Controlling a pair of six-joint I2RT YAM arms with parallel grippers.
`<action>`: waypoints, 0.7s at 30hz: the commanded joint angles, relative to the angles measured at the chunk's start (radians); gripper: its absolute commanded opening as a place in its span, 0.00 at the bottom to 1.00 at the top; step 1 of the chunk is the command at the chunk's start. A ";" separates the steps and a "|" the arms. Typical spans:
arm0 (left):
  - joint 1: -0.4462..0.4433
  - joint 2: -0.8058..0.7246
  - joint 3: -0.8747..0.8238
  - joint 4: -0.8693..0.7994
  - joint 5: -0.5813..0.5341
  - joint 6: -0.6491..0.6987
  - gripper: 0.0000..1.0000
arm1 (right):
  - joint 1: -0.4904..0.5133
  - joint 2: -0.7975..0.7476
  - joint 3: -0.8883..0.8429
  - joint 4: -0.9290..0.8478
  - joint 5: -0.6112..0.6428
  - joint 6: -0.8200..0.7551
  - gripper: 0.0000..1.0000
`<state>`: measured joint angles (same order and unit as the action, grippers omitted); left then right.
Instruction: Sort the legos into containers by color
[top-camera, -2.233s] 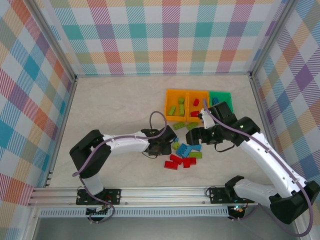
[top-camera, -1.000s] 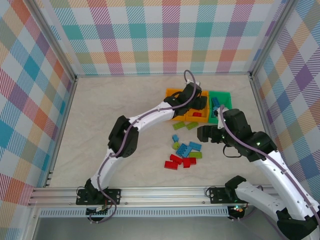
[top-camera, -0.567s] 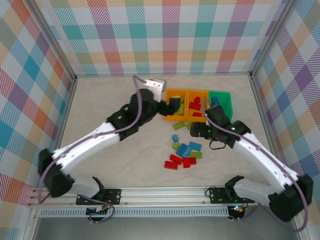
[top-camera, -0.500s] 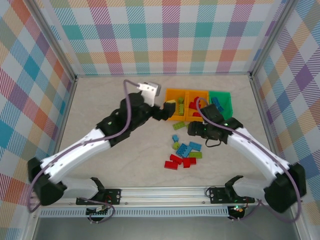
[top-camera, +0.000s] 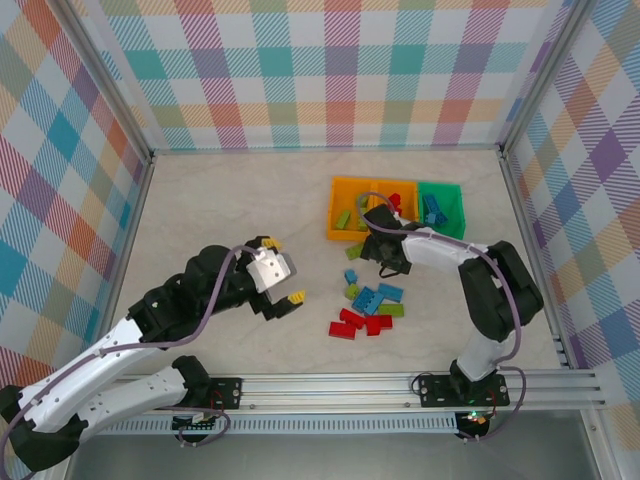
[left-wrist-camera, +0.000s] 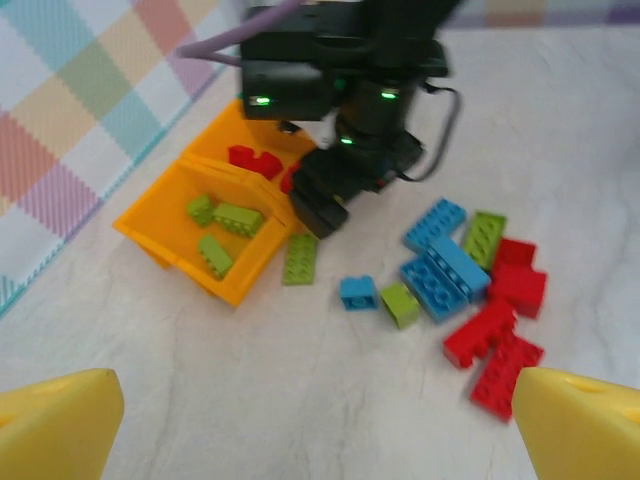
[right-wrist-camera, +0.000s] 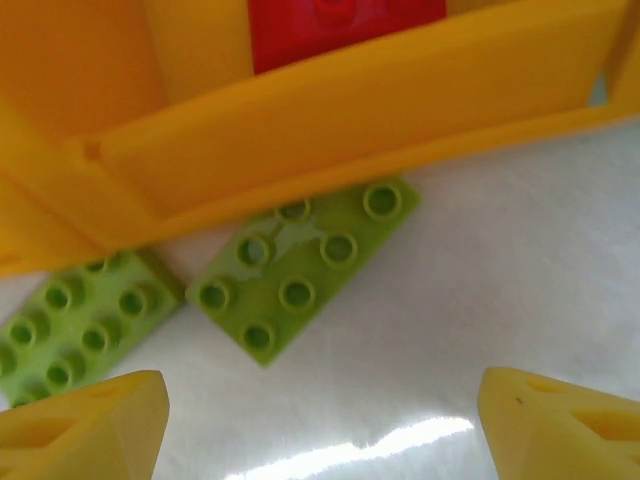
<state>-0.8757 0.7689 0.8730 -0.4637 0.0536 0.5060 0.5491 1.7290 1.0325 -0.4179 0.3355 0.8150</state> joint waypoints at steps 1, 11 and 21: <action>-0.019 -0.004 0.008 -0.104 0.098 0.172 1.00 | -0.006 0.032 0.037 0.098 0.072 0.061 0.80; -0.017 -0.030 -0.082 -0.067 0.100 0.235 1.00 | -0.011 0.072 0.040 0.110 0.103 0.114 0.76; -0.017 -0.062 -0.130 -0.047 0.107 0.246 1.00 | -0.011 0.105 -0.008 0.090 0.077 0.131 0.56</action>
<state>-0.8845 0.7158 0.7635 -0.5392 0.1371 0.7311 0.5426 1.8210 1.0470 -0.3264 0.4274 0.9298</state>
